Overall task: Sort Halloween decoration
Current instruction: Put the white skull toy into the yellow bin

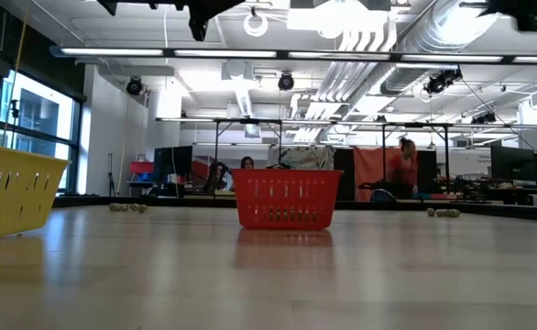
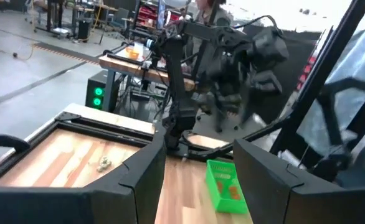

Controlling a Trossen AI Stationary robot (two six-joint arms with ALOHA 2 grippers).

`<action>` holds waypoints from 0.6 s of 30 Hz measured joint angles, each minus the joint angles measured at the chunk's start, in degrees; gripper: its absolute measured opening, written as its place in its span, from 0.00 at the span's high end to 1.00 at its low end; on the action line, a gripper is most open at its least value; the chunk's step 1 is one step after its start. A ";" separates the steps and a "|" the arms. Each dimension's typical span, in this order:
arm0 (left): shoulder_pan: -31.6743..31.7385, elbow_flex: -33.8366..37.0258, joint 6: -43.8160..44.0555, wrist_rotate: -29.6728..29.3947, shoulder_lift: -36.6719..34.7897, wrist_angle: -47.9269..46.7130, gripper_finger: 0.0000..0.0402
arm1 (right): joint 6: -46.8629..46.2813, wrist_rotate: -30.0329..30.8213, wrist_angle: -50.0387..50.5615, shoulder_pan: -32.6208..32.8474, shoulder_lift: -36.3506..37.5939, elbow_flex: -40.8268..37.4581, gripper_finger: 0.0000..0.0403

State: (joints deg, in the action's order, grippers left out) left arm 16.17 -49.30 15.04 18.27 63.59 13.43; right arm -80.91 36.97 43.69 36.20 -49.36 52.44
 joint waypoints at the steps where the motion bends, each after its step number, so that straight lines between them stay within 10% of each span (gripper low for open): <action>1: 0.21 0.00 0.85 -0.01 -0.33 0.23 0.56 | 6.16 3.39 -1.14 -1.78 0.36 1.06 0.40; 7: 0.48 0.00 1.41 -0.31 -2.50 1.07 0.56 | 41.58 3.53 -18.47 -17.08 -1.52 3.85 0.40; 18: 0.27 0.02 1.36 -3.84 -2.36 2.41 0.56 | 68.60 -28.22 -47.19 -38.79 -11.85 3.20 0.40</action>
State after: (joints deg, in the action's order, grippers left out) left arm 16.44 -49.28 16.40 14.42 61.23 15.84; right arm -12.31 8.74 -3.50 -2.59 -61.20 55.64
